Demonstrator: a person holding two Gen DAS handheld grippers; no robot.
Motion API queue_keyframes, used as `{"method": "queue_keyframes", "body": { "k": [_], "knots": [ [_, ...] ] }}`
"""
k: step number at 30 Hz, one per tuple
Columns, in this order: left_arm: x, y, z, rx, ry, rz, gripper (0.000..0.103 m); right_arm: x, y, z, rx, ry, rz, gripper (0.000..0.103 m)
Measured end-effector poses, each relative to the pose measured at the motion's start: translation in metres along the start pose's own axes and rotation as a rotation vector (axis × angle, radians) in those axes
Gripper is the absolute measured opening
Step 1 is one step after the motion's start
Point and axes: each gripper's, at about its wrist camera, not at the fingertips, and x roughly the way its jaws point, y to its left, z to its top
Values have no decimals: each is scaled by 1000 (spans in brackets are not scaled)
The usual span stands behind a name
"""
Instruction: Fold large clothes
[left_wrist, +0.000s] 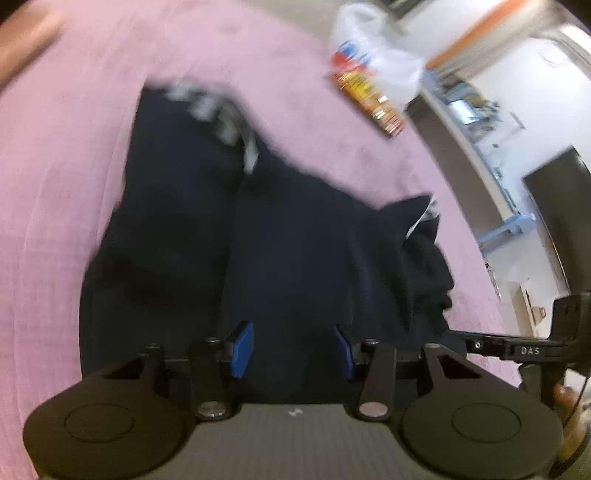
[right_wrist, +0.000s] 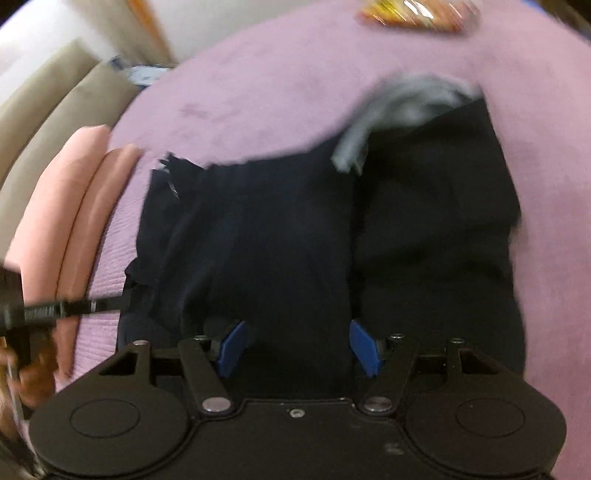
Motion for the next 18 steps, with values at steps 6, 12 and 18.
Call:
{"method": "queue_keyframes", "body": {
  "k": [6, 12, 18],
  "knots": [
    [29, 20, -28, -205, 52, -145, 4, 33, -36, -24, 357, 159, 149, 26],
    [-9, -10, 14, -78, -272, -315, 5, -23, -4, 28, 178, -62, 207, 17],
    [-54, -28, 40, 121, -509, -256, 12, -102, 10, 75, -19, -397, 278, 27]
  ]
}}
